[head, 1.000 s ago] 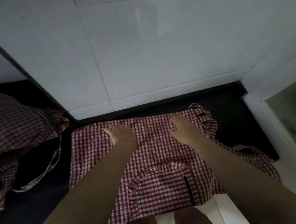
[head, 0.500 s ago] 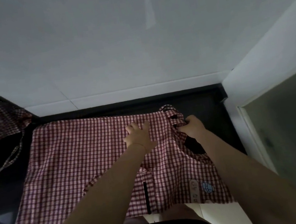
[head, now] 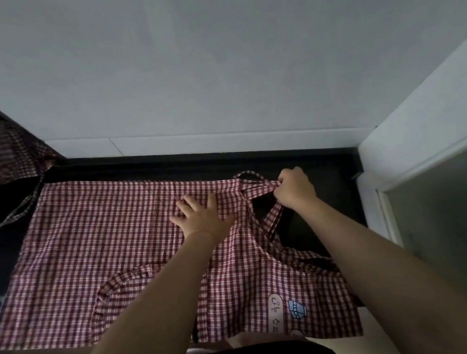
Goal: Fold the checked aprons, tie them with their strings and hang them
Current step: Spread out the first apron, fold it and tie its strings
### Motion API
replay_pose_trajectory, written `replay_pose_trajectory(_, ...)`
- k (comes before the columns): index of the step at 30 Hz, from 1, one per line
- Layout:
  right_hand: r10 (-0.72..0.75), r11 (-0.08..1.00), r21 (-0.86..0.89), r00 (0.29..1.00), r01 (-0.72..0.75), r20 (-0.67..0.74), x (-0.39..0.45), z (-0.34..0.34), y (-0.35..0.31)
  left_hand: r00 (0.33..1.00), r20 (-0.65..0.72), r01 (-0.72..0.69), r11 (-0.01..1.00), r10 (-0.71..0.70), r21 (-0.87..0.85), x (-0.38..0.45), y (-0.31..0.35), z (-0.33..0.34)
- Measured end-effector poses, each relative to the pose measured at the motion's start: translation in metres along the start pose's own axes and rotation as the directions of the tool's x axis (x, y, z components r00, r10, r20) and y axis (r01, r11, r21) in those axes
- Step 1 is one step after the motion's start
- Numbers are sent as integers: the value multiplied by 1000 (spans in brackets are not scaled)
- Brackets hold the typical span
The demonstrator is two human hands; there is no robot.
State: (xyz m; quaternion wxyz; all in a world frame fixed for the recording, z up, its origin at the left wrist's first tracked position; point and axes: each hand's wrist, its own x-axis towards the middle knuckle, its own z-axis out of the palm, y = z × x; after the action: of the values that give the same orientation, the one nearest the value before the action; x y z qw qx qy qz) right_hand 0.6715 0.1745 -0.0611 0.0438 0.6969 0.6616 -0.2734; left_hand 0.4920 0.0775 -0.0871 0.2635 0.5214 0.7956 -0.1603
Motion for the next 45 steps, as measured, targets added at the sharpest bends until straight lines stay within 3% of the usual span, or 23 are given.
replay_pose_trajectory(2,-106,978,-192,989,84,-107,1,-13,6,1000,0,14,1000,-14,-14,1,1,0)
replay_pose_trajectory(4,-158,957,-269,971,107,-178,3,-31,17,999,11,33,999,-32,-39,2,0,-1)
replay_pose_trajectory(7,-95,941,-337,947,-14,-306,11,-64,45,998,28,56,998,-54,-43,6,-5,-2)
replay_pose_trajectory(9,8,940,-310,920,-141,-392,15,-90,65,998,32,51,999,-51,-15,7,-6,-1)
replay_pose_trajectory(12,172,964,-109,885,-241,-433,20,-114,80,998,34,59,998,-59,11,7,-3,1)
replay_pose_trajectory(15,164,984,-1,914,-177,-371,18,-102,67,997,40,64,998,-65,12,7,1,0)
replay_pose_trajectory(18,67,969,-217,968,-122,-243,2,-64,45,996,60,63,998,-64,19,7,1,-3)
replay_pose_trajectory(20,-141,949,-308,969,73,-205,-9,-38,31,996,71,57,998,-59,23,8,0,-4)
replay_pose_trajectory(23,-359,890,-259,927,375,108,-18,-4,22,996,81,40,999,-43,33,7,-3,-4)
replay_pose_trajectory(24,-350,876,-273,913,398,210,-18,2,21,996,79,31,999,-34,41,7,-4,-5)
replay_pose_trajectory(26,-249,879,-333,925,341,287,-18,1,23,998,69,7,999,-9,34,8,-6,-9)
replay_pose_trajectory(31,-20,864,-491,981,114,193,-12,-28,15,998,29,-49,997,47,68,14,-10,-18)
replay_pose_trajectory(35,-288,900,-335,957,280,27,-2,-16,-9,999,-7,-52,994,53,97,18,-12,-15)
replay_pose_trajectory(38,-365,873,-304,924,381,111,7,3,-33,998,-9,-59,993,60,107,20,-13,-15)
replay_pose_trajectory(41,-205,929,-276,964,247,170,20,12,-49,997,-16,-70,991,72,112,22,-15,-13)
replay_pose_trajectory(43,-92,971,-204,984,123,155,27,16,-55,997,-21,-70,991,73,118,23,-18,-12)
replay_pose_trajectory(45,-92,979,-176,993,104,72,22,22,-57,997,-34,-71,990,75,123,23,-19,-10)
